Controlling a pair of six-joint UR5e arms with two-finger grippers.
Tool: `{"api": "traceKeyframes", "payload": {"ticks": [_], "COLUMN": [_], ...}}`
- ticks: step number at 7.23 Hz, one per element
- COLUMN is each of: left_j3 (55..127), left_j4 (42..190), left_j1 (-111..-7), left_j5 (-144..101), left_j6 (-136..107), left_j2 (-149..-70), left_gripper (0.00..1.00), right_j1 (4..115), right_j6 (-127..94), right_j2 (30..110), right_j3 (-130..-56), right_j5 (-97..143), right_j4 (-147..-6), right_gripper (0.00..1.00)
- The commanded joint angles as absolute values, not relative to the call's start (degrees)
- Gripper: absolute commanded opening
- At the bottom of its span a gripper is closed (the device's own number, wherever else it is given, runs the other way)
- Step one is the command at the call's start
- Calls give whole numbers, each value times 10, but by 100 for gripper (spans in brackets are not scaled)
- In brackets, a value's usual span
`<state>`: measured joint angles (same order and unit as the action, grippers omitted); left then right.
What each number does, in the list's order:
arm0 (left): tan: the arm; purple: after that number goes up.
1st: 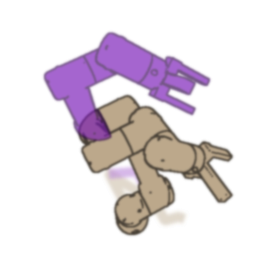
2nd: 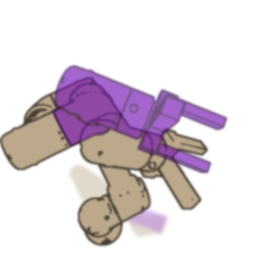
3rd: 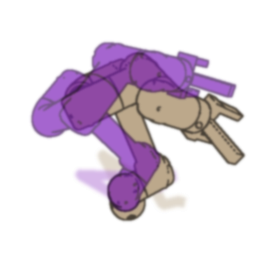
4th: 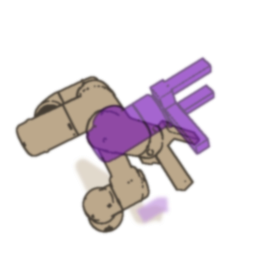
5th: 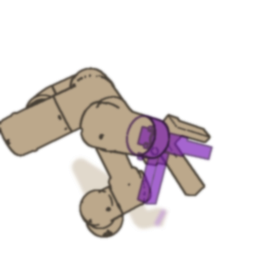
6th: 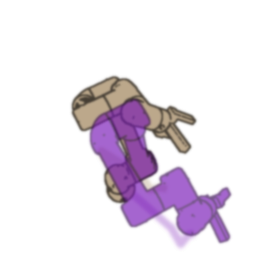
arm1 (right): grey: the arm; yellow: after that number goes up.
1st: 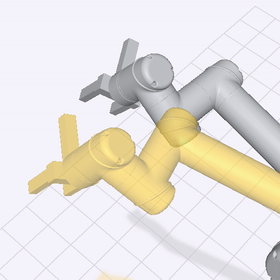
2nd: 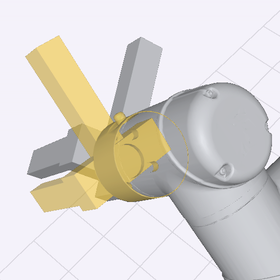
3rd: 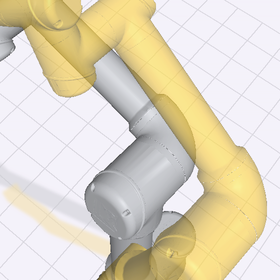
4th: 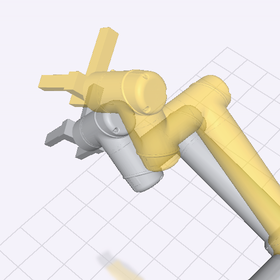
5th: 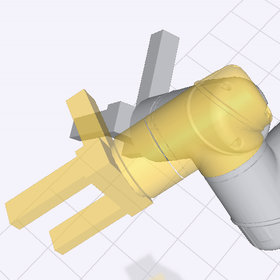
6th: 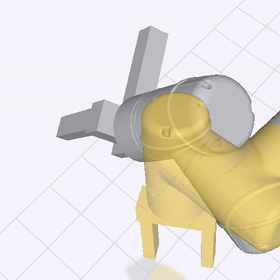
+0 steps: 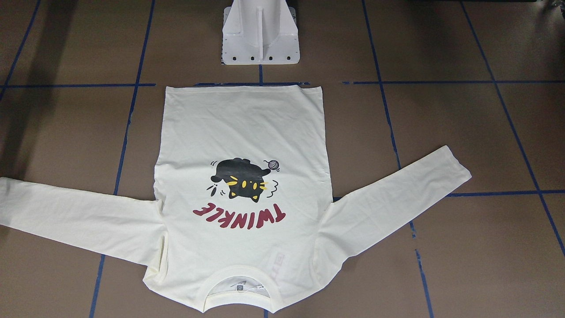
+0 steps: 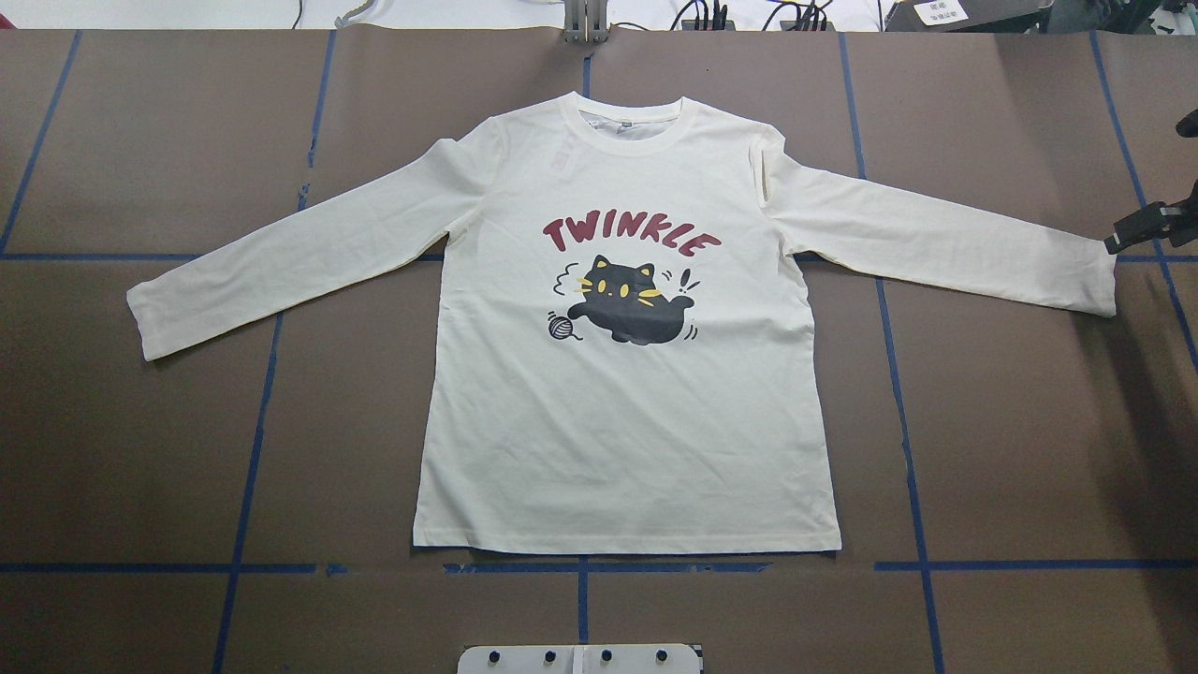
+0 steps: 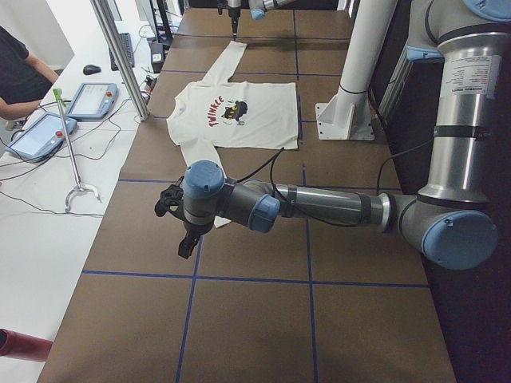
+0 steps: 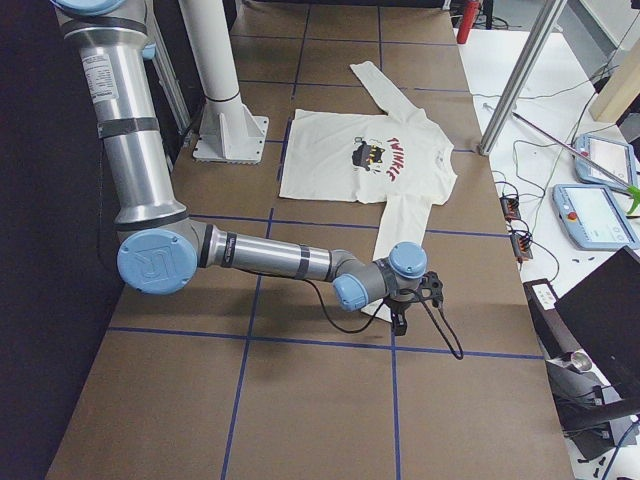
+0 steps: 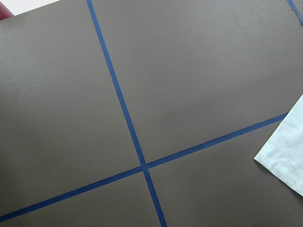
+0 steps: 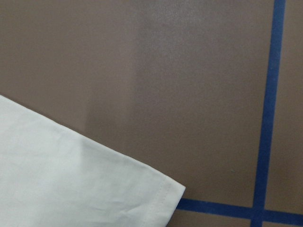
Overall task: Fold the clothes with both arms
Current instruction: 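Lower the right gripper onto the sleeve cuff nearest it and grasp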
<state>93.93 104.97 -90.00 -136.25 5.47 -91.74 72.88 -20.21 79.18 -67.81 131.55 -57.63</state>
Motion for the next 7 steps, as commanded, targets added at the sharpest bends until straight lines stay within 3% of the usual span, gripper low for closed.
{"api": "traceKeyframes", "payload": {"ticks": [1,4,5,6,7], "left_j3": [941,941,941,942,942], "left_j4": [1050,1050,1050,1050,1050], "left_j1": [-900,-900,-900,-900,-900], "left_j5": [-1363,-1363,-1363,-1363,-1363], "left_j6": [54,54,55,55,54], "left_j2": [-918,-918,-918,-918,-918], "left_gripper": [100,100,100,100,100], "right_j1": [704,681,681,681,681], "right_j6": [-218,-218,-219,-217,-214], "right_j2": [799,798,798,797,797], "right_j3": [-675,-670,-671,-673,-673], "right_j5": [1311,1310,1310,1312,1312], "right_j4": [-576,-577,-577,-576,-576], "right_gripper": [100,99,82,48,23]}}
